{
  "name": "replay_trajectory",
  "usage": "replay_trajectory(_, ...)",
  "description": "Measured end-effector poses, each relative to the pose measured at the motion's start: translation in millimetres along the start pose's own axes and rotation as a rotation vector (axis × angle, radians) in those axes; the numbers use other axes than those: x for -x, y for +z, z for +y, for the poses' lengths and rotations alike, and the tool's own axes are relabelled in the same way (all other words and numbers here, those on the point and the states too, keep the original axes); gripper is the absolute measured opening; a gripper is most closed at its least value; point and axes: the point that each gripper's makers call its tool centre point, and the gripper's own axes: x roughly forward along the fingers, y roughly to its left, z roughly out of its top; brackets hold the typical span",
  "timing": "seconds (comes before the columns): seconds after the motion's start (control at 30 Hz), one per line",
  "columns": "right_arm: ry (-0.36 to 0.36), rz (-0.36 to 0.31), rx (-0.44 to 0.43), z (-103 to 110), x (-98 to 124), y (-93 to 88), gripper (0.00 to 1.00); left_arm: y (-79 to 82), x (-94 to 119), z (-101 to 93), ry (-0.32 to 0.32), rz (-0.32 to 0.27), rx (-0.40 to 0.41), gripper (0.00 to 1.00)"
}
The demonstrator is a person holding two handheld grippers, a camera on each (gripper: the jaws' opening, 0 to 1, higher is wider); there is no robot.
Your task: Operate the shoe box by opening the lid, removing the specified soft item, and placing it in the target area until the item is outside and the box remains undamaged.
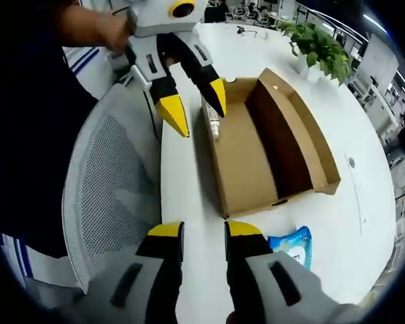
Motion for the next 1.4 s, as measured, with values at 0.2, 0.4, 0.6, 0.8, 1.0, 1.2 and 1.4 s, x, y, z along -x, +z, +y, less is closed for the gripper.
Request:
replay_trajectory(0.2,0.033,-0.014,0.042,3,-20,27.7,0.2,-22.3,23,28.0,0.062,0.022,0.023,0.33)
replay_trajectory(0.4,0.069,-0.023,0.066,7,-37,48.2,0.2,-37.8,40,49.2,0.103,0.034,0.057,0.33)
replay_trajectory(0.6,0.089,-0.024,0.085,8,-49,63.4,0.2,-46.6,49,60.5,0.107,0.046,0.068,0.33)
replay_trajectory(0.8,0.094,-0.035,0.093,2,-59,80.4,0.17,-53.2,52,66.9,0.1,0.056,0.075,0.33)
replay_trajectory(1.0,0.087,-0.057,0.108,-12,-72,98.2,0.15,-55.1,56,73.8,0.096,0.052,0.088,0.32)
replay_trajectory(1.2,0.093,-0.092,0.096,-33,-91,120.5,0.14,-57.1,57,77.1,0.093,0.055,0.097,0.32)
replay_trajectory(1.4,0.136,-0.055,0.105,-48,-123,124.2,0.15,-57.0,57,79.3,0.091,0.056,0.1,0.32)
